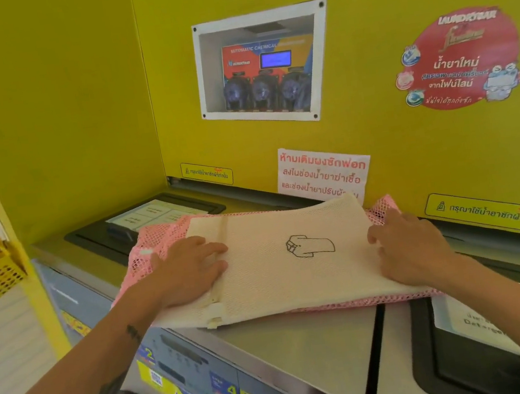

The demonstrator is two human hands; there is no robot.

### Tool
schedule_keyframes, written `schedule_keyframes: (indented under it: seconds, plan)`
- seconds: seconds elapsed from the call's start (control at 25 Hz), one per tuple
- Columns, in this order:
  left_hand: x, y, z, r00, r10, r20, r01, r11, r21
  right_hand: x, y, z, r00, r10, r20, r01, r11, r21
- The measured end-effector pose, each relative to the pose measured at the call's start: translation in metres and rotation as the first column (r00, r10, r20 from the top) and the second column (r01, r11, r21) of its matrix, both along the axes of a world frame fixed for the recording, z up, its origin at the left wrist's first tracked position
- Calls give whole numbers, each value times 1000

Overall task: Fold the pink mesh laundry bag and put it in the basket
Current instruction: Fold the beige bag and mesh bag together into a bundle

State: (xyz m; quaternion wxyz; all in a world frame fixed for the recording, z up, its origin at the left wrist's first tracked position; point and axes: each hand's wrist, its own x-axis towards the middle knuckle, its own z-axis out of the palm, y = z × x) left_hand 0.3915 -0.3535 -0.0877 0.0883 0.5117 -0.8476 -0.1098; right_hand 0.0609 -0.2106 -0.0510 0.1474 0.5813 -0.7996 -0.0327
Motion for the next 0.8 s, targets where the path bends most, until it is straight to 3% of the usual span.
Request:
schedule_keyframes:
  seconds: [0.08,0.16,0.2,0.28,0.44,0.6,0.72,0.8]
  plan:
    - [2,2,-4,999,46,27,-47,999,18,34,-1,7,974,145,176,-152,988,25]
    - [-3,11,-5,994,101,33,-100,995,-8,76,-1,8,882,199,428,-292,942,164]
    - [-5,17,-4,991,127,31,-127,992,-16,95,0,4,868,189,458,-333,908,256]
    - [-4,29,-3,984,174,48,-174,985,-6,117,1,-5,896,177,407,-343,858,383]
    - [-8,71,-5,937,340,82,-343,939,24,114,1,2,909,189,372,-341,852,398]
    - [-41,127,4,917,389,91,-397,912,103,102,11,17,941,311,130,-336,839,428]
    - [-27,155,12,965,208,-157,-194,976,100,79,30,26,960,273,63,-265,812,519]
    - [-9,175,8,930,64,-362,-58,998,29,69,49,30,956,283,77,-275,774,570]
